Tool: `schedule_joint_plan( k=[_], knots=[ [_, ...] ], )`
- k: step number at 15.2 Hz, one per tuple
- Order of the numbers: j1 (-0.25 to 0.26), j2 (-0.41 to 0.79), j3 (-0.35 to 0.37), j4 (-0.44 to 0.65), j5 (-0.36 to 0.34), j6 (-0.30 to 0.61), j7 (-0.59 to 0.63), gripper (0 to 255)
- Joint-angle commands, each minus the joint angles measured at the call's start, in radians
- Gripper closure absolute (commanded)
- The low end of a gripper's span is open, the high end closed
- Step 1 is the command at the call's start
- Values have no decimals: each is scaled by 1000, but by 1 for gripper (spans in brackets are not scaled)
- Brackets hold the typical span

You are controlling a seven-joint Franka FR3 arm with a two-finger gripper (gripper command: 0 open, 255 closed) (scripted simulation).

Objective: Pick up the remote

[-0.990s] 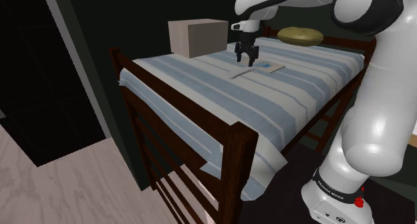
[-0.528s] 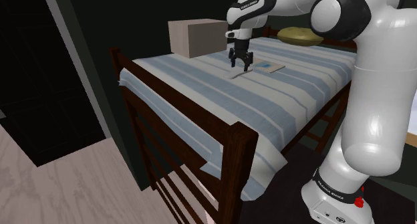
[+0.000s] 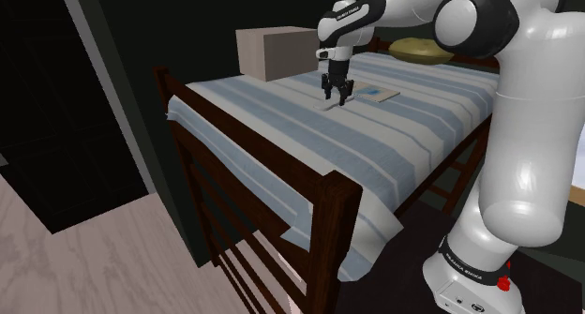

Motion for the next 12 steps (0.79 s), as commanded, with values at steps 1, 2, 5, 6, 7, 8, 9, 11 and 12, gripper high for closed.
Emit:
schedule_joint_plan(
  k=[1,2,5,6,7,8,9,11,12],
  knots=[
    [0,1,0,-2,0,0,0,255],
    [0,1,0,-2,0,0,0,255],
    [1,1,1,-2,0,0,2,255],
    [-2,5,0,3,2,-1,-1,255],
    [-2,2,-1,13,0,-14,0,255],
    [-2,0,-1,23,-2,-26,1,255],
    [-2,-2,-2,34,-3,-39,3,255],
    [-2,-6,-3,56,-6,-64,5,255],
    [-2,-8,-3,68,-7,-77,6,255]
  ],
)
